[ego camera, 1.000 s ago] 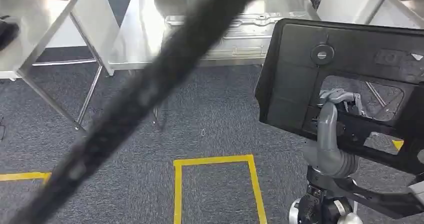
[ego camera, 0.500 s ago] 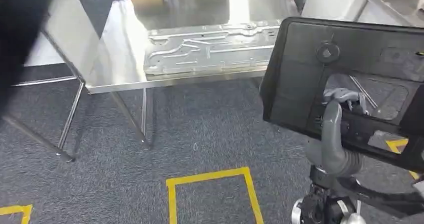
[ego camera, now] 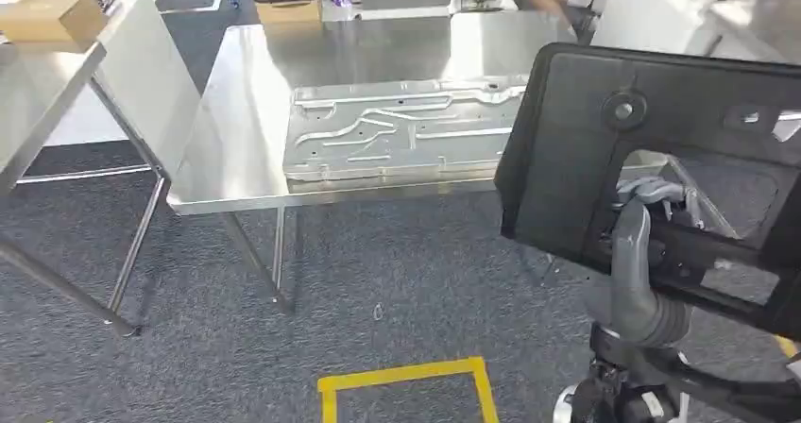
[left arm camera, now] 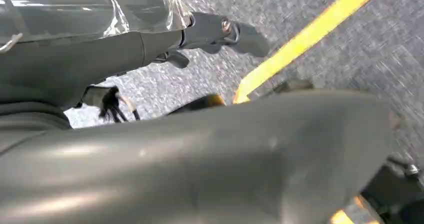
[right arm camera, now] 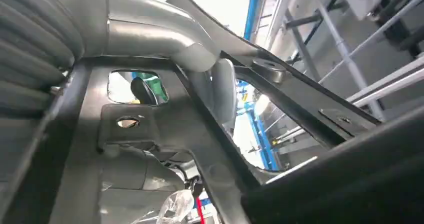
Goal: Take the parts from the cabinet and place them on the table.
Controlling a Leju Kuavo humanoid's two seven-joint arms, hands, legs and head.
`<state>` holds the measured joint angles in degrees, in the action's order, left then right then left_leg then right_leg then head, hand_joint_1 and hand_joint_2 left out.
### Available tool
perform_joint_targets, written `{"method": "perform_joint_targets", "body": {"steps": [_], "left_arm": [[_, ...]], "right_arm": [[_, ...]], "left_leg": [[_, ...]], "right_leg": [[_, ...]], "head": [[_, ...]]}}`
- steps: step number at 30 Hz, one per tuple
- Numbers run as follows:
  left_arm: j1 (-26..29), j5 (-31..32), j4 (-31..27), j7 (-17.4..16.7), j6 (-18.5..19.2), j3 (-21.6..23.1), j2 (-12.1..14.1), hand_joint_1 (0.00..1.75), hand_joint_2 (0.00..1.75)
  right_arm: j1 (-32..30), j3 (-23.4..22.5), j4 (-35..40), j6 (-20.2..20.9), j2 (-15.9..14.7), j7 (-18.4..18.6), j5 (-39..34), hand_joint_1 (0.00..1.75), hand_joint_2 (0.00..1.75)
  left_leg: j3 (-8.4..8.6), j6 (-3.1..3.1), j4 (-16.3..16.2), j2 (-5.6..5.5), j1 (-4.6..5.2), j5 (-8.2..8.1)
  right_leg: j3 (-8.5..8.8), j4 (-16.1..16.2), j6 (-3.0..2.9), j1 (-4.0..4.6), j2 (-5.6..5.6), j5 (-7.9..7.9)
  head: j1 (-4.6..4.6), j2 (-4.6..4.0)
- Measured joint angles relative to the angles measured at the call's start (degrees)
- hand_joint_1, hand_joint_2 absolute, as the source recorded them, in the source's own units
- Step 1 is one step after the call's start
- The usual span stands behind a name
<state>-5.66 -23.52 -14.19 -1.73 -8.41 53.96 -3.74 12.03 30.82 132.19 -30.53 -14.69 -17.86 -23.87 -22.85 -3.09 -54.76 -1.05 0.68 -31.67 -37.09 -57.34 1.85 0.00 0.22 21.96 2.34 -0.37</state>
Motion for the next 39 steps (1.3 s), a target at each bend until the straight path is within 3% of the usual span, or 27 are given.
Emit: {"method": "perform_joint_targets", "body": {"steps": [2,4,5,7,8,9,10,11,13,15,17,19,21,23,24,25,26,27,28,30,31,33,34,35,37,38,39], "left_arm": [[-0.2,-0.2,0.0,0.0,0.0,0.0,0.0,0.00,0.00],[-0.5,-0.2,0.0,0.0,0.0,0.0,0.0,0.00,0.00],[-0.5,-0.2,0.0,0.0,0.0,0.0,0.0,0.00,0.00],[-0.2,-0.2,0.0,-0.2,0.0,0.0,0.0,0.00,0.00],[0.0,-0.2,0.0,-0.2,0.0,0.0,0.0,0.00,0.00],[0.1,-0.2,0.0,-0.2,0.0,0.0,0.0,0.00,0.00],[0.1,-0.2,0.0,-0.2,0.0,0.0,0.0,0.00,0.00],[0.1,-0.2,0.0,-0.2,0.0,0.0,0.0,0.00,0.00],[0.4,-0.2,0.2,0.0,0.0,0.0,0.0,0.00,0.00],[0.4,-0.3,0.2,0.2,-0.2,0.0,-0.2,0.00,0.00],[0.0,-0.3,0.2,0.3,-0.4,0.0,-0.2,0.00,0.00],[-0.2,-0.3,0.2,0.4,-0.6,0.0,-0.3,0.00,0.00],[-0.2,-0.2,0.2,0.4,-0.6,0.0,-0.4,0.00,0.00],[0.1,-0.2,0.2,0.3,-0.5,0.0,-0.4,0.00,0.00],[0.1,-0.2,0.2,0.3,-0.5,0.0,-0.4,0.00,0.00],[0.1,-0.2,0.2,0.3,-0.5,0.0,-0.4,0.00,0.00],[0.1,-0.2,0.2,0.2,-0.5,0.0,-0.5,0.00,0.00],[0.1,-0.2,0.2,0.2,-0.5,0.0,-0.5,0.00,0.00],[-0.1,-0.2,0.2,0.2,-0.5,0.0,-0.4,0.00,0.00],[-0.1,-0.3,0.3,0.1,-0.6,0.0,-0.4,0.00,0.00],[-0.1,-0.3,0.3,0.2,-0.6,0.0,-0.4,0.00,0.00],[-0.4,-0.3,0.3,0.2,-0.7,0.0,-0.4,0.00,0.00],[-0.5,-0.3,0.3,0.2,-0.7,0.0,-0.4,0.00,0.00],[-0.6,-0.3,0.3,0.1,-0.7,0.0,-0.4,0.00,0.00],[-0.3,-0.3,0.3,0.1,-0.7,0.0,-0.4,0.00,0.00],[-0.1,-0.3,0.3,0.0,-0.7,0.0,-0.4,0.00,0.00],[0.0,-0.3,0.3,0.0,-0.7,0.0,-0.4,0.00,0.00]], "right_arm": [[0.2,0.0,0.0,0.0,0.0,0.0,0.0,1.75,1.75],[0.2,0.0,0.0,0.1,0.0,0.0,0.0,1.75,1.75],[0.1,0.0,0.0,0.1,0.0,0.0,0.0,1.75,1.75],[0.1,0.1,0.0,0.1,0.0,0.0,0.0,1.75,1.75],[0.0,0.1,0.0,0.1,0.0,0.0,0.0,1.75,1.75],[0.0,0.1,0.0,0.1,0.0,0.0,0.0,1.75,1.75],[0.1,0.1,0.0,0.1,0.0,0.0,0.0,1.75,1.75],[0.1,0.1,0.0,0.2,0.0,0.0,0.0,1.75,1.75],[0.2,0.1,0.0,0.2,0.0,0.1,0.0,1.75,1.75],[0.3,0.2,0.0,0.2,0.0,0.2,0.0,1.75,1.75],[0.5,0.2,0.0,0.2,0.0,0.2,0.0,1.75,1.75],[0.5,0.2,0.1,0.3,-0.1,0.2,0.0,1.75,1.75],[0.4,0.2,0.1,0.2,-0.1,0.2,0.0,1.75,1.75],[0.4,0.2,0.1,0.0,-0.2,0.2,0.0,1.75,1.75],[0.4,0.2,0.1,-0.1,-0.2,0.1,0.0,1.75,1.75],[0.3,0.2,0.1,-0.1,-0.2,0.1,0.0,1.75,1.75],[0.3,0.2,0.1,-0.1,-0.3,0.1,0.0,1.75,1.75],[0.3,0.2,0.1,-0.1,-0.3,0.1,0.0,1.75,1.75],[0.2,0.2,0.1,-0.2,-0.3,0.1,0.0,1.75,1.75],[-0.2,0.2,0.1,-0.3,-0.3,0.1,0.0,1.75,1.75],[-0.2,0.2,0.4,-0.3,-0.3,0.0,0.0,1.75,1.75],[0.2,0.2,0.5,-0.2,-0.4,0.0,0.0,1.75,1.75],[0.1,0.2,0.5,-0.2,-0.4,0.0,0.0,1.75,1.75],[0.1,0.2,0.5,-0.2,-0.4,0.0,0.0,1.75,1.75],[0.1,0.2,0.5,-0.2,-0.4,0.0,0.0,1.75,1.75],[0.0,0.2,0.5,-0.2,-0.4,0.0,0.0,1.75,1.75],[0.0,0.2,0.5,-0.3,-0.4,0.0,0.0,1.75,1.75]], "left_leg": [[-0.87,0.53,-3.4,0.07,0.20,1.51],[-5.57,1.07,-11.3,0.24,-0.17,2.04],[-8.53,1.47,-14.9,0.25,-0.36,0.60],[-13.40,1.86,-19.2,0.35,-0.52,-4.72],[-14.78,1.90,-19.1,0.37,-0.56,-6.19],[-15.30,1.79,-17.2,0.38,-0.55,-6.30],[-15.13,1.50,-13.8,0.37,-0.50,-4.94],[-14.70,1.06,-9.5,0.37,-0.37,-1.31],[-14.71,0.18,-2.9,0.24,0.37,10.89],[-13.46,0.17,-2.3,0.39,0.39,9.92],[-11.86,-0.83,-1.4,0.48,0.27,9.25],[-9.85,-1.67,-0.5,0.51,-0.22,8.35],[-7.90,-1.88,-0.1,0.45,-0.41,7.02],[-5.99,-1.56,-0.1,0.20,-0.76,5.36],[-4.91,-1.33,-0.1,0.06,-0.95,4.49],[-3.79,-1.07,-0.1,-0.02,-1.14,3.57],[-2.44,-0.71,-0.1,-0.07,-1.37,2.57],[-1.55,-0.29,-0.1,-0.06,-1.49,1.47],[-0.60,0.30,-0.5,-0.04,-1.13,-0.02],[0.33,0.96,0.7,0.12,-0.76,-1.22],[1.52,1.33,0.8,0.24,-0.85,-0.81],[-1.10,1.59,-3.8,0.32,-1.08,1.34],[-3.81,1.97,-8.5,0.43,-1.13,2.59],[-7.14,2.24,-13.1,0.49,-1.13,2.18],[-12.32,2.35,-18.3,0.51,-1.08,-3.06],[-14.17,2.32,-18.9,0.52,-1.07,-6.57],[-15.16,2.02,-17.9,0.52,-1.03,-8.54]], "right_leg": [[1.32,0.3,-0.69,-0.51,0.34,0.53],[2.58,0.4,-1.45,-0.54,0.21,1.75],[2.98,0.4,-1.51,-0.54,0.26,2.29],[4.08,0.4,-1.53,-0.54,0.44,3.53],[4.89,0.4,-1.52,-0.53,0.57,4.21],[5.85,0.4,-1.44,-0.52,0.68,4.98],[6.95,0.4,-1.33,-0.48,0.70,5.82],[8.12,0.4,-1.21,-0.41,0.69,6.68],[9.28,0.2,-0.97,-0.02,0.97,8.05],[10.14,1.4,-0.52,-0.22,1.47,8.87],[9.56,-1.5,0.19,-0.27,1.57,6.97],[4.47,-10.4,0.51,-0.08,0.43,5.09],[-0.80,-16.6,1.03,-0.32,0.40,8.37],[-4.18,-17.3,1.33,-0.57,0.38,13.50],[-4.70,-15.7,1.67,-0.75,0.33,14.51],[-4.50,-12.8,1.99,-0.93,0.23,13.92],[-3.76,-8.7,2.29,-1.16,0.09,11.10],[-2.90,-4.0,2.61,-1.43,-0.25,5.56],[-2.63,0.5,2.63,-1.71,-1.14,-2.38],[-2.21,-0.3,1.49,-1.29,-0.86,-1.62],[-2.13,-0.1,0.89,-1.65,-0.72,-0.91],[-1.02,-0.1,-0.01,-1.70,-0.42,-0.17],[-0.33,-0.1,-0.36,-1.66,-0.44,0.57],[0.29,-0.1,-0.55,-1.60,-0.43,1.29],[1.99,-0.1,-0.94,-1.46,-0.18,2.84],[3.20,-0.1,-1.11,-1.35,-0.03,3.80],[4.48,0.0,-1.15,-1.27,0.19,4.73]], "head": [[0.04,0.07],[0.06,0.09],[0.06,0.09],[0.11,0.09],[0.13,0.11],[0.15,0.11],[0.20,0.11],[0.20,0.11],[0.17,0.11],[0.22,0.15],[0.39,0.18],[0.35,0.15],[0.33,0.17],[0.30,0.15],[0.30,0.15],[0.30,0.15],[0.28,0.15],[0.28,0.15],[0.22,0.15],[0.78,0.15],[0.85,0.18],[0.94,0.17],[0.94,0.17],[0.96,0.17],[0.98,0.17],[1.00,0.17],[1.00,0.17]]}}
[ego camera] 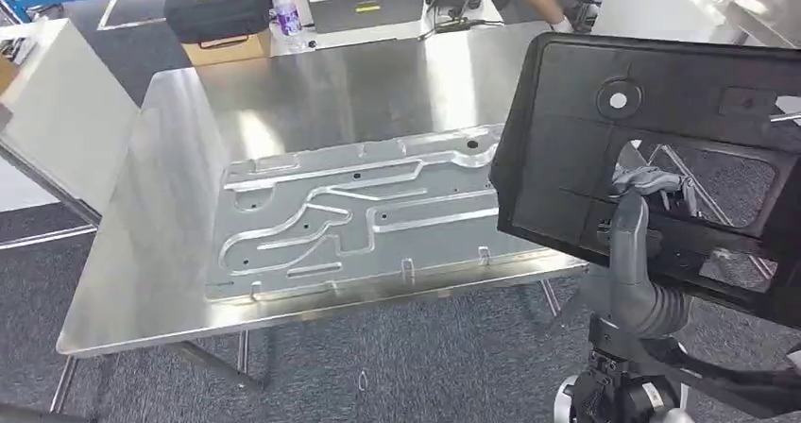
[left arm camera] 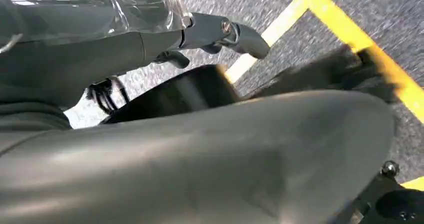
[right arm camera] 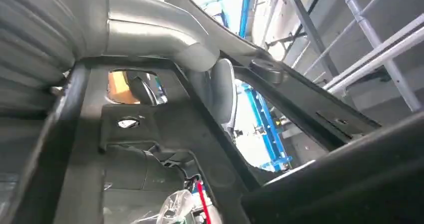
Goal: Take the parts from the cabinet and place them on the table.
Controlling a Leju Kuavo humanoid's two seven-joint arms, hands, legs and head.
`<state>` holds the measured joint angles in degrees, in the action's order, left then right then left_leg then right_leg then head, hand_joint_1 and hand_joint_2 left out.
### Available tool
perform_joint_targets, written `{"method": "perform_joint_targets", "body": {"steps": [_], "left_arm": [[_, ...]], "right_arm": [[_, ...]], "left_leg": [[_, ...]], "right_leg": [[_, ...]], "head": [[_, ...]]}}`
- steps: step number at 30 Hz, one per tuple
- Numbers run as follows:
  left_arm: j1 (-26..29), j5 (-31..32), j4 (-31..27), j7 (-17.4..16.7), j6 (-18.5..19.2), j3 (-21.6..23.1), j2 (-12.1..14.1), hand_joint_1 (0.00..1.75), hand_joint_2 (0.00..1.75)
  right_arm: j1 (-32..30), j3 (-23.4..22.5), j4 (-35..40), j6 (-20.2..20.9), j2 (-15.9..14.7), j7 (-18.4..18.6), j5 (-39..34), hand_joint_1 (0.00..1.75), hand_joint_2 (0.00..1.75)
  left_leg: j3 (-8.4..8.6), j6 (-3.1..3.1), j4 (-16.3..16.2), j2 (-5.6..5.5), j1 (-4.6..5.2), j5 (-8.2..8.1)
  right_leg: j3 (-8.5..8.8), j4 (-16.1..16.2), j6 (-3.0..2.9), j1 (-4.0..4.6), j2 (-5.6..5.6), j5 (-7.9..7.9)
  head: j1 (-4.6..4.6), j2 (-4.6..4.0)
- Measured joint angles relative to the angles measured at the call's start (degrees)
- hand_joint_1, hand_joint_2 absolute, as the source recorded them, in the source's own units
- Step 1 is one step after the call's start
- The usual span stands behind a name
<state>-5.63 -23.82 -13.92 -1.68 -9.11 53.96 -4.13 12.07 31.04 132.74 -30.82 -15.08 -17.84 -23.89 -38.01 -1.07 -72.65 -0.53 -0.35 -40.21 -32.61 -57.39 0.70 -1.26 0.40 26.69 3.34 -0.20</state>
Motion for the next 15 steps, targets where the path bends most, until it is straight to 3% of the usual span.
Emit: {"method": "perform_joint_targets", "body": {"steps": [1,2,3,4,5,6,8,10,11,13,14,15], "left_arm": [[0.0,0.0,0.0,0.0,-0.1,0.0,0.0,0.00,0.00],[0.0,0.1,0.0,0.0,-0.2,0.0,0.0,0.00,0.00],[0.0,0.2,0.0,0.0,-0.2,0.0,0.0,0.00,0.00],[0.1,0.2,0.2,0.0,-0.2,0.0,0.2,0.00,0.00],[0.2,0.2,0.2,0.0,-0.2,0.1,0.2,0.00,0.00],[0.3,0.3,0.2,-0.1,-0.2,0.2,0.2,0.00,0.00],[0.0,0.7,0.2,0.0,-0.2,0.2,0.2,0.00,0.00],[-0.5,1.0,0.2,0.0,-0.2,0.2,0.3,0.00,0.00],[-0.6,1.0,0.2,0.0,-0.2,0.3,0.3,0.00,0.00],[-0.5,1.4,0.2,0.0,0.1,0.3,0.1,0.00,0.00],[-0.4,1.6,0.2,-0.1,0.3,0.4,0.0,0.00,0.00],[-0.4,1.9,0.2,-0.3,0.7,0.5,0.0,0.00,0.00]], "right_arm": [[0.0,0.0,0.0,-0.1,0.0,0.0,0.0,1.75,1.75],[0.0,0.0,0.0,-0.4,0.0,0.0,0.0,1.75,1.75],[0.0,-0.1,0.0,-0.7,0.0,0.2,0.1,1.75,1.75],[-0.1,-0.2,0.0,-1.2,0.0,0.4,0.5,1.75,1.75],[0.0,-0.3,-0.1,-1.9,-0.2,1.1,0.7,1.75,1.75],[0.0,-0.5,-0.1,-2.5,-0.3,2.1,0.9,1.75,1.75],[0.1,-1.5,-0.2,-3.1,-1.0,3.8,0.9,1.75,1.75],[0.4,-2.5,-0.4,-3.2,-1.8,4.7,0.2,1.75,1.75],[0.5,-3.0,-0.4,-3.4,-2.1,5.3,-0.1,1.75,1.75],[0.7,-4.0,-1.2,-4.3,-3.1,9.3,-0.2,1.75,1.75],[1.3,-4.6,-2.3,-4.4,-4.1,12.6,-0.6,1.75,1.75],[2.6,-5.3,-4.1,-4.4,-5.6,16.9,-2.0,1.75,1.75]], "left_leg": [[-0.31,-0.36,2.4,0.00,0.18,0.08],[-0.23,-1.01,5.7,0.00,0.45,2.30],[-0.12,-2.02,9.7,0.00,0.82,7.54],[-0.35,-3.33,13.9,-0.11,1.55,16.57],[-0.15,-3.70,14.8,-1.13,2.12,19.50],[0.90,-3.63,14.9,-0.82,2.12,18.61],[2.57,-4.04,16.2,-0.87,2.08,17.89],[4.93,-4.33,17.7,-0.98,1.51,17.65],[5.64,-4.55,18.0,-0.97,1.42,17.20],[6.85,-4.44,18.0,-0.97,1.16,15.94],[7.52,-4.24,18.0,-0.97,1.02,15.24],[8.38,-3.99,18.0,-0.97,0.81,14.52]], "right_leg": [[1.42,0.0,0.00,0.20,0.13,0.98],[2.78,0.1,0.03,0.50,0.16,1.90],[4.13,0.2,-0.07,0.73,0.13,2.89],[4.96,0.4,-0.14,0.58,0.19,3.71],[5.93,0.3,0.37,0.95,0.80,4.52],[6.43,0.8,0.66,0.95,0.79,5.15],[7.11,-0.5,1.17,0.87,0.90,3.74],[4.66,-5.9,1.70,0.79,0.47,2.91],[2.20,-9.7,1.98,0.76,0.46,3.80],[-2.86,-15.5,2.58,0.56,0.41,8.18],[-4.79,-16.5,2.88,0.38,0.35,9.97],[-5.89,-15.6,3.13,0.18,0.27,10.34]], "head": [[0.02,0.00],[0.02,0.00],[0.04,0.00],[0.00,0.00],[-0.20,0.00],[-0.15,0.00],[-0.02,0.00],[-0.07,0.00],[-0.20,0.00],[-0.24,0.00],[-0.26,0.00],[-0.24,0.00]]}}
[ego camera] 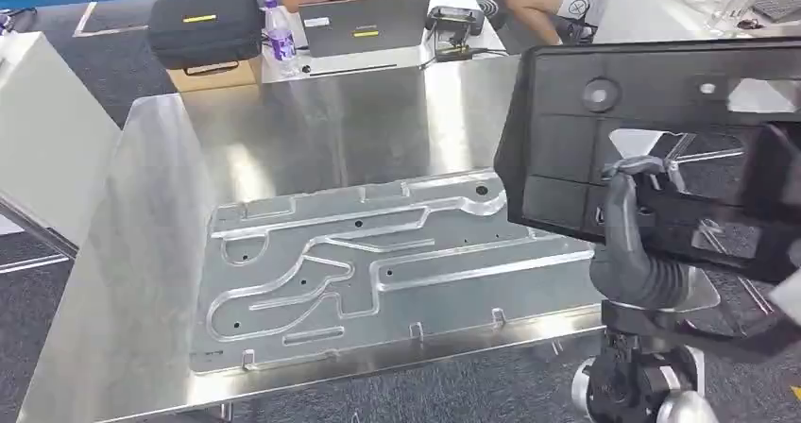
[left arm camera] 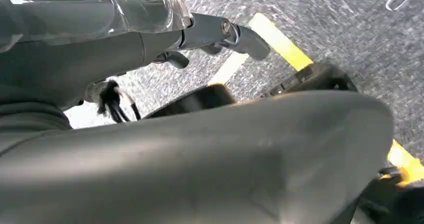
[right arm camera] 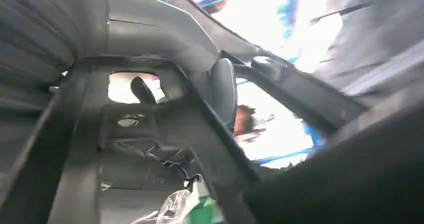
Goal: Take the parts from the cabinet and place them on the table.
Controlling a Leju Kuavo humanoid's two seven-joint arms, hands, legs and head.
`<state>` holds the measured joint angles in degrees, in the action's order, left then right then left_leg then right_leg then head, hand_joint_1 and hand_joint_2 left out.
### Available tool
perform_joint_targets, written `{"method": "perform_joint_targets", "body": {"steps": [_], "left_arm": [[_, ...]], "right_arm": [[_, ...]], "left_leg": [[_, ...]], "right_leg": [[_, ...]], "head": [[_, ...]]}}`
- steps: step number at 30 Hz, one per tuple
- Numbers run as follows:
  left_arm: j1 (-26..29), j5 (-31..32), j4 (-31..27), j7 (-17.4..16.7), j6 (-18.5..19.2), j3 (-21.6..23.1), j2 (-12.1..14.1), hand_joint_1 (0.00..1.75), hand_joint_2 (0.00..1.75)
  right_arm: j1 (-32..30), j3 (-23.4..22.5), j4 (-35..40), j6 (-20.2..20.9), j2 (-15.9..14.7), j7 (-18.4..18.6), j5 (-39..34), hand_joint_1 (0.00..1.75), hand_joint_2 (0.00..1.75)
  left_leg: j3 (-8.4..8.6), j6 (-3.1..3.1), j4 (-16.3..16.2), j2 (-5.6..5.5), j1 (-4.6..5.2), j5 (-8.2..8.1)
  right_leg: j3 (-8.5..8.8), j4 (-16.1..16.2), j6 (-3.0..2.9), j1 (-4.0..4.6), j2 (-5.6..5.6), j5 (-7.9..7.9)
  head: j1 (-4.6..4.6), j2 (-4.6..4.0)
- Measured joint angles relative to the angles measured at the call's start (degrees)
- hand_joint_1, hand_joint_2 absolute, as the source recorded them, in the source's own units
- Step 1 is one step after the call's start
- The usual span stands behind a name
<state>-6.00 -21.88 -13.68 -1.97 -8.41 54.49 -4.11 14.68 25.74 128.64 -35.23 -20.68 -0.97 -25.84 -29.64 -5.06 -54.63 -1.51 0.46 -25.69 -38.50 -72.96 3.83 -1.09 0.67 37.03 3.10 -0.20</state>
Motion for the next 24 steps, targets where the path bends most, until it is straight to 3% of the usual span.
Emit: {"method": "perform_joint_targets", "body": {"steps": [1,2,3,4,5,7,9,10,11,13,14,15,16,17,18,19,20,21,22,23,24], "left_arm": [[-0.1,0.4,0.0,-0.5,0.3,0.2,0.0,0.00,0.00],[-0.4,0.5,0.0,-0.7,0.7,0.3,0.0,0.00,0.00],[-0.7,0.9,0.0,-1.0,0.9,0.3,0.0,0.00,0.00],[-1.1,1.2,0.0,-1.4,1.2,0.6,0.0,0.00,0.00],[-1.4,1.3,0.0,-1.7,1.4,0.9,0.0,0.00,0.00],[-2.0,1.4,0.0,-1.8,1.5,1.4,-0.1,0.00,0.00],[-2.3,1.4,0.0,-1.7,1.5,1.7,-0.1,0.00,0.00],[-2.5,1.4,0.0,-1.7,1.6,1.8,-0.3,0.00,0.00],[-2.7,1.4,0.0,-1.7,1.6,2.0,-0.4,0.00,0.00],[-2.7,1.4,0.0,-1.7,1.6,2.4,-0.5,0.00,0.00],[-2.5,1.4,0.0,-1.7,1.6,2.6,-0.5,0.00,0.00],[-2.3,1.4,0.0,-1.7,1.6,2.7,-0.5,0.00,0.00],[-2.3,1.4,0.0,-1.8,1.6,2.9,-0.5,0.00,0.00],[-2.3,1.4,0.0,-1.8,1.6,3.1,-0.5,0.00,0.00],[-2.3,1.4,0.0,-2.1,1.6,3.1,-0.5,0.00,0.00],[-2.1,1.4,0.2,-2.4,1.7,3.1,-0.4,0.00,0.00],[-2.0,1.4,0.2,-2.7,1.7,3.2,-0.4,0.00,0.00],[-2.0,1.3,0.2,-2.7,1.7,3.4,-0.5,0.00,0.00],[-2.1,1.4,0.2,-2.8,1.8,3.6,-0.5,0.00,0.00],[-2.4,1.4,0.2,-2.7,1.8,3.8,-0.5,0.00,0.00],[-2.7,1.3,0.2,-2.7,1.7,4.0,-0.5,0.00,0.00]], "right_arm": [[1.5,-0.8,-2.2,0.1,-1.6,4.1,-1.8,1.75,1.75],[2.7,-1.4,-4.1,0.2,-2.8,6.7,-3.7,1.75,1.75],[3.7,-2.2,-6.6,0.5,-4.1,8.2,-6.6,1.75,1.75],[5.2,-2.9,-10.0,1.0,-5.0,8.7,-9.8,1.75,1.75],[6.4,-3.7,-12.6,1.4,-5.9,8.8,-12.4,1.75,1.75],[7.8,-5.0,-17.0,2.2,-7.7,8.6,-17.4,1.75,1.75],[9.1,-6.0,-20.5,3.0,-8.7,7.8,-20.5,1.75,1.75],[9.6,-6.5,-22.5,3.3,-9.2,7.2,-21.3,1.75,1.75],[10.2,-6.8,-24.4,3.5,-9.7,7.0,-22.0,1.75,1.75],[10.3,-6.9,-27.0,3.6,-10.3,6.6,-22.2,1.75,1.75],[10.4,-7.0,-28.0,3.6,-10.4,6.5,-22.5,1.75,1.75],[10.5,-7.2,-29.1,3.6,-10.6,6.6,-23.1,1.75,1.75],[10.7,-7.3,-30.2,3.5,-10.8,6.7,-23.8,1.75,1.75],[10.9,-7.3,-31.3,3.5,-11.0,6.8,-24.5,1.75,1.75],[11.0,-7.3,-32.3,3.9,-11.0,6.8,-25.2,1.75,1.75],[11.3,-7.0,-33.9,4.5,-10.9,6.5,-25.8,1.75,1.75],[11.9,-6.2,-35.5,5.4,-10.5,6.2,-26.1,1.75,1.75],[12.6,-5.6,-37.2,6.2,-10.3,5.6,-26.4,1.75,1.75],[12.8,-5.4,-38.5,6.7,-10.3,5.2,-26.9,1.75,1.75],[13.3,-4.9,-39.7,8.1,-10.0,4.7,-27.2,1.75,1.75],[13.6,-4.5,-40.7,9.0,-9.9,4.2,-27.4,1.75,1.75]], "left_leg": [[1.00,0.26,0.0,0.00,-0.25,-0.75],[1.93,0.57,0.0,-0.05,-0.49,-1.55],[2.82,0.98,0.0,-0.13,-0.67,-2.37],[2.90,1.49,-0.3,-0.31,-0.42,-3.14],[3.23,1.73,-0.6,-0.40,-0.36,-3.62],[3.47,2.54,-0.3,-0.48,-0.40,-3.97],[2.86,2.69,-1.7,-0.21,-0.64,-4.02],[1.19,2.98,-4.9,0.32,-0.63,-3.90],[-1.87,3.27,-9.7,0.54,-0.68,-4.56],[-7.82,3.60,-17.4,0.62,-0.70,-8.11],[-9.94,3.54,-19.0,0.63,-0.68,-9.63],[-10.91,3.42,-18.2,0.63,-0.63,-9.62],[-10.87,3.01,-15.4,0.64,-0.41,-8.28],[-10.42,2.31,-11.5,0.62,-0.24,-5.46],[-9.66,1.29,-6.9,0.60,0.14,-0.57],[-9.49,0.09,-2.2,0.52,0.83,6.60],[-9.52,-0.23,-2.7,0.24,1.36,6.01],[-8.94,-0.39,-2.2,0.32,1.82,5.91],[-8.54,-0.39,-2.4,0.36,1.76,5.60],[-8.15,-0.39,-1.9,0.33,1.66,5.61],[-7.22,-0.22,-0.6,0.31,0.99,5.82]], "right_leg": [[-0.04,2.8,0.32,-0.22,-0.11,-1.32],[0.64,6.7,0.80,-0.47,-0.27,-4.34],[1.48,11.5,1.30,-0.82,-0.36,-9.20],[1.23,16.1,1.59,-1.24,-0.55,-15.17],[1.29,16.1,0.48,-1.10,-0.92,-14.39],[1.29,16.1,-0.61,-0.87,-0.73,-14.44],[2.21,16.3,-1.32,-1.06,-0.75,-13.95],[2.80,16.4,-1.69,-1.07,-0.84,-13.52],[3.29,16.4,-1.91,-1.06,-0.87,-13.01],[4.34,16.4,-1.98,-0.99,-0.94,-11.87],[5.10,16.4,-1.99,-0.97,-0.90,-11.22],[6.13,16.4,-1.99,-0.89,-0.79,-10.46],[7.29,16.4,-1.94,-0.73,-0.72,-9.69],[8.54,16.4,-1.88,-0.47,-0.45,-8.94],[9.94,16.6,-1.94,-0.32,-0.67,-8.13],[10.78,16.7,-1.84,-0.37,-0.68,-7.34],[11.52,16.9,-1.35,-0.59,-0.33,-6.87],[11.95,17.1,-0.82,-0.01,-0.17,-6.32],[12.05,17.5,-0.74,-0.55,-0.03,-5.97],[12.44,18.0,-0.44,-0.18,-0.10,-5.79],[12.62,17.6,-0.35,-0.44,-0.65,-5.10]], "head": [[-0.04,0.00],[-0.07,0.00],[-0.09,0.00],[-0.31,0.00],[-0.21,0.02],[0.00,0.02],[0.02,0.02],[0.13,0.00],[0.17,0.00],[0.20,0.00],[0.22,0.00],[0.22,0.00],[0.24,0.00],[0.24,0.00],[0.26,0.00],[0.24,0.00],[0.24,0.02],[0.22,0.00],[0.28,0.00],[0.26,0.00],[0.24,0.02]]}}
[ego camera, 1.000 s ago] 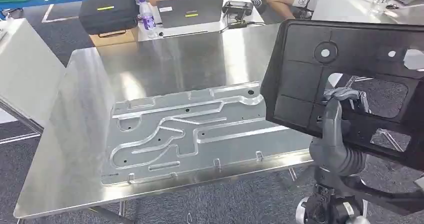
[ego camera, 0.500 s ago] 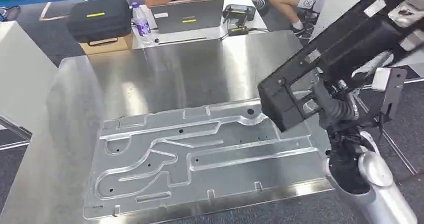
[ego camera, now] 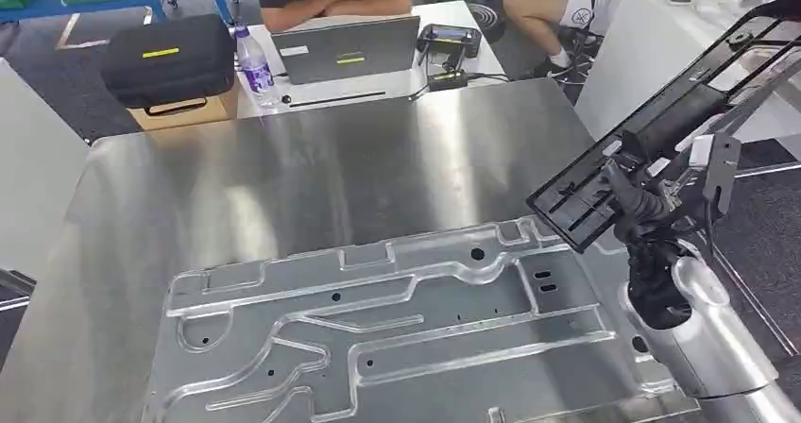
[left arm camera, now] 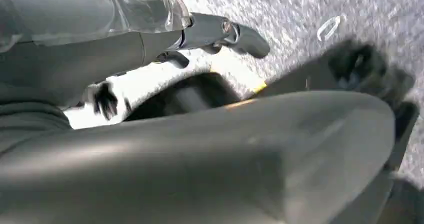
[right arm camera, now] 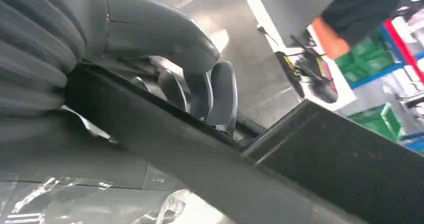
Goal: Take the parts from the cabinet and place them on the table.
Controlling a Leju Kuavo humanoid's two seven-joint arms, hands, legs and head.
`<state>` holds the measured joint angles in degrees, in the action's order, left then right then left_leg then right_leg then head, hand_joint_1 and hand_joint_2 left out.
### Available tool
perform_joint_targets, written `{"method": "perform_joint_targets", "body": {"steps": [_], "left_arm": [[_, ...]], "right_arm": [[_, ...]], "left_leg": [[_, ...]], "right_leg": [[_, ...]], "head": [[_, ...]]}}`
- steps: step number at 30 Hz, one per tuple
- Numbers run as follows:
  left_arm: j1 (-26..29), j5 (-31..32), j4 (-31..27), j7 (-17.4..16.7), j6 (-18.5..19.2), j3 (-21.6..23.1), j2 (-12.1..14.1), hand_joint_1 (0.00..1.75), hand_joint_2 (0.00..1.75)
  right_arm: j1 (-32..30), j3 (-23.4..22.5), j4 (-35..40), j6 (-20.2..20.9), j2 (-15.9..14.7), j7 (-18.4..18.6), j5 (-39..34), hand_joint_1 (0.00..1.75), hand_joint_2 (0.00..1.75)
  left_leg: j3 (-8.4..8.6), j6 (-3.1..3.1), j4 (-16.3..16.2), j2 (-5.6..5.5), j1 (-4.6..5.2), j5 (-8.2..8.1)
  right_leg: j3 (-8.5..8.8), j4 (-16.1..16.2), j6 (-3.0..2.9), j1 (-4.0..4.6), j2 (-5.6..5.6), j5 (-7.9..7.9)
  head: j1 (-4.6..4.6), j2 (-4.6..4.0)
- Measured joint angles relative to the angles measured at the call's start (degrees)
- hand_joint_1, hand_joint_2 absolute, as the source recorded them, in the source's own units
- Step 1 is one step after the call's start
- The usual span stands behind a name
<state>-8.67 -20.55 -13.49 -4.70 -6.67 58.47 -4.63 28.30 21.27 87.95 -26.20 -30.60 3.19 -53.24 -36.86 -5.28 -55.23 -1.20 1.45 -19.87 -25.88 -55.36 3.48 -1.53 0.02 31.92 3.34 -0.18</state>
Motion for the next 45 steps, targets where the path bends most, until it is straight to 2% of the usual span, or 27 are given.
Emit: {"method": "perform_joint_targets", "body": {"steps": [1,4,6,7,9,10,11,15,16,19,20,21,22,24,25,29,30,31,33,34,35,36,37,39,40,43,45], "left_arm": [[-0.2,0.0,0.0,0.0,0.0,0.0,0.0,0.00,0.00],[0.4,0.3,0.0,-0.3,0.3,0.6,0.0,0.00,0.00],[0.5,0.8,0.0,-0.2,0.3,1.0,0.0,0.00,0.00],[0.6,0.9,0.1,-0.3,0.3,1.3,0.0,0.00,0.00],[0.7,1.0,0.1,-0.3,0.3,1.6,0.0,0.00,0.00],[0.6,1.0,0.1,-0.5,0.3,1.6,0.0,0.00,0.00],[0.4,1.0,0.1,-0.6,0.3,1.7,0.0,0.00,0.00],[0.5,1.0,0.1,-0.8,0.3,2.1,0.1,0.00,0.00],[0.6,1.0,0.1,-0.7,0.4,2.2,0.1,0.00,0.00],[0.6,0.9,0.1,-0.3,-0.3,2.6,0.2,0.00,0.00],[0.5,0.9,0.1,0.2,-1.1,2.7,0.2,0.00,0.00],[0.4,0.9,0.1,1.1,-2.5,2.9,0.2,0.00,0.00],[0.3,0.9,0.1,2.6,-4.3,3.0,0.2,0.00,0.00],[0.3,0.9,0.1,4.5,-6.9,3.1,0.2,0.00,0.00],[0.2,0.9,0.1,4.9,-7.2,3.1,0.2,0.00,0.00],[0.2,-0.7,0.1,5.2,-7.8,3.3,0.1,0.00,0.00],[0.3,-2.5,0.1,5.6,-7.1,3.3,0.0,0.00,0.00],[0.4,-4.1,0.1,6.3,-6.4,3.1,0.0,0.00,1.75],[0.3,-6.0,0.1,7.5,-5.9,2.7,0.0,0.00,1.75],[0.3,-6.0,0.1,7.4,-6.2,2.7,0.0,0.00,0.00],[0.2,-5.9,0.1,7.1,-6.8,2.7,0.0,0.00,0.00],[0.1,-5.7,0.1,6.9,-7.6,2.7,0.0,0.00,0.00],[0.1,-5.6,0.1,6.6,-8.2,2.6,0.0,0.00,0.00],[0.1,-5.7,0.1,5.3,-8.3,2.4,0.0,0.00,0.00],[0.1,-5.6,0.1,4.2,-8.1,2.4,0.0,0.00,0.00],[0.0,-4.5,0.1,1.7,-6.8,2.4,0.0,0.00,0.00],[0.0,-4.1,0.1,1.3,-5.8,2.4,0.0,0.00,0.00]], "right_arm": [[0.9,0.9,-1.6,1.6,0.5,-0.7,-0.1,1.75,1.75],[3.0,3.4,-5.7,5.8,2.1,-3.2,-2.1,1.75,1.75],[3.6,4.9,-8.1,8.7,4.1,-4.4,-4.2,1.75,1.75],[4.4,5.8,-9.4,10.0,5.4,-4.7,-5.5,1.75,1.75],[6.1,7.6,-10.9,13.1,7.6,-4.9,-7.4,1.75,1.75],[6.9,8.5,-11.7,14.1,8.6,-5.1,-7.9,1.75,1.75],[7.6,9.2,-12.2,14.4,9.5,-5.3,-8.2,1.75,1.75],[9.3,12.6,-14.5,19.5,13.2,-3.0,-8.7,1.75,1.75],[9.7,13.7,-15.1,22.0,13.9,-2.3,-8.0,1.75,1.75],[9.7,18.4,-17.2,27.8,17.6,-1.5,-5.1,1.75,1.75],[9.5,19.7,-17.8,28.7,18.5,-1.4,-4.5,1.75,1.75],[9.3,21.2,-18.4,29.2,19.6,-1.2,-3.8,1.75,1.75],[8.9,22.8,-18.8,29.3,20.8,-1.1,-3.0,1.75,1.75],[8.7,24.8,-19.3,29.3,22.4,-1.2,-2.1,1.75,1.75],[8.7,25.6,-19.6,29.2,23.1,-1.3,-1.9,1.75,1.75],[8.6,28.2,-20.9,29.0,24.7,-1.2,-1.4,1.75,1.75],[8.5,28.6,-21.2,29.1,24.9,-1.0,-1.4,1.75,1.75],[8.5,29.0,-21.5,29.2,25.2,-1.0,-1.3,0.00,0.00],[8.4,30.0,-22.6,29.3,25.6,-1.0,-0.7,0.00,0.00],[8.2,30.6,-23.3,29.2,25.7,-1.1,-0.6,0.00,0.00],[8.0,31.0,-23.8,29.2,25.9,-1.2,-0.4,0.00,0.00],[7.7,31.4,-24.3,29.1,26.0,-1.2,-0.3,0.00,0.00],[7.4,31.7,-24.7,29.0,26.1,-1.2,-0.3,0.00,0.00],[7.1,32.3,-25.1,29.0,26.2,-1.3,-0.3,0.00,0.00],[7.2,32.4,-25.2,29.1,26.4,-1.5,-0.3,0.00,0.00],[7.1,32.6,-25.5,29.2,27.1,-2.0,-0.7,0.00,0.00],[7.1,32.9,-25.6,29.3,27.3,-2.4,-0.8,0.00,0.00]], "left_leg": [[0.67,-0.13,0.6,-0.10,0.08,-0.10],[1.59,-0.69,0.8,-0.10,0.08,-0.87],[2.19,-0.57,0.7,-0.71,-0.14,-1.54],[2.55,-0.30,0.6,-0.89,-0.28,-1.87],[2.94,0.31,0.0,-1.11,-0.49,-2.73],[2.76,0.90,-0.6,-1.32,-0.13,-3.24],[2.46,1.19,-1.0,-1.58,-0.18,-3.65],[2.26,2.24,-1.4,-1.42,-0.70,-4.19],[1.46,2.89,-3.5,-0.76,-0.70,-5.57],[-5.21,4.00,-17.0,0.20,-1.32,-11.86],[-6.50,4.07,-19.3,0.24,-1.38,-12.20],[-6.57,4.05,-18.8,0.25,-1.41,-11.39],[-4.88,3.92,-15.0,0.25,-1.42,-9.19],[0.89,3.36,-3.6,0.28,-1.37,-4.58],[2.23,3.16,-0.4,0.26,-1.15,-3.88],[2.35,2.15,-0.2,0.26,-0.66,-3.33],[2.94,1.64,0.6,0.41,-1.47,-2.62],[3.13,1.37,0.9,0.41,-1.37,-2.56],[3.14,0.87,0.9,0.45,-1.31,-2.45],[3.11,0.84,0.9,0.37,-1.27,-2.45],[3.11,0.85,0.9,0.33,-1.25,-2.44],[3.12,0.86,0.9,0.28,-1.27,-2.44],[3.10,0.91,0.8,0.24,-1.30,-2.42],[3.08,1.28,0.4,0.16,-1.34,-2.51],[2.95,1.69,0.0,0.15,-1.07,-2.74],[3.03,2.69,0.1,0.20,-0.98,-3.03],[2.76,3.26,-0.4,0.26,-1.28,-3.32]], "right_leg": [[-0.77,-1.8,0.09,0.16,-0.26,0.52],[-9.73,-15.4,0.34,0.23,-0.07,4.19],[-13.30,-17.0,0.49,0.11,-0.08,1.89],[-13.14,-14.0,0.56,-0.04,-0.10,-1.05],[-10.34,-4.0,1.01,-0.50,-0.13,-7.77],[-9.44,-1.8,1.16,-0.43,0.03,-7.82],[-9.56,-1.5,0.26,-0.34,0.48,-7.79],[-9.51,-1.3,-1.35,-0.19,0.10,-7.91],[-9.50,-1.3,-1.70,-0.22,0.14,-7.90],[-9.53,-1.3,-2.07,-0.19,0.21,-7.81],[-9.52,-1.3,-2.08,-0.19,0.17,-7.79],[-9.50,-1.4,-2.08,-0.19,0.09,-7.78],[-9.48,-1.3,-2.06,-0.19,-0.02,-7.77],[-9.30,-1.3,-1.97,-0.18,-0.20,-7.73],[-9.27,-1.3,-1.82,-0.03,-0.41,-7.65],[-8.81,-0.5,-0.40,0.07,-0.41,-7.94],[-8.89,-0.9,-0.21,0.13,-0.41,-7.68],[-9.50,-2.6,-0.19,0.32,-0.32,-6.33],[-13.55,-11.4,-0.19,0.30,-0.18,-1.61],[-15.73,-16.0,-0.12,0.31,-0.09,0.18],[-16.98,-18.6,-0.07,0.32,-0.07,0.68],[-16.71,-18.0,-0.05,0.31,-0.07,-0.16],[-15.07,-14.7,-0.07,0.29,-0.09,-1.96],[-8.76,-3.5,-0.24,0.18,-0.22,-6.19],[-7.48,-0.7,-0.48,0.27,-0.47,-6.19],[-7.35,-0.8,-1.42,0.73,-0.02,-6.64],[-7.28,-0.5,-2.17,0.26,-0.14,-7.03]], "head": [[-0.20,-0.02],[-0.26,-0.02],[-0.37,0.00],[-0.42,-0.02],[-0.42,-0.02],[-0.41,-0.02],[-0.41,-0.02],[-0.35,-0.02],[-0.15,-0.02],[0.04,-0.02],[0.07,-0.02],[0.07,-0.02],[0.09,-0.02],[0.11,-0.02],[0.11,-0.02],[0.07,-0.02],[0.02,-0.02],[-0.07,-0.02],[-0.17,-0.02],[-0.17,-0.02],[-0.17,-0.02],[-0.20,-0.02],[-0.20,-0.02],[-0.22,-0.02],[-0.30,-0.02],[-0.15,-0.02],[-0.17,-0.02]]}}
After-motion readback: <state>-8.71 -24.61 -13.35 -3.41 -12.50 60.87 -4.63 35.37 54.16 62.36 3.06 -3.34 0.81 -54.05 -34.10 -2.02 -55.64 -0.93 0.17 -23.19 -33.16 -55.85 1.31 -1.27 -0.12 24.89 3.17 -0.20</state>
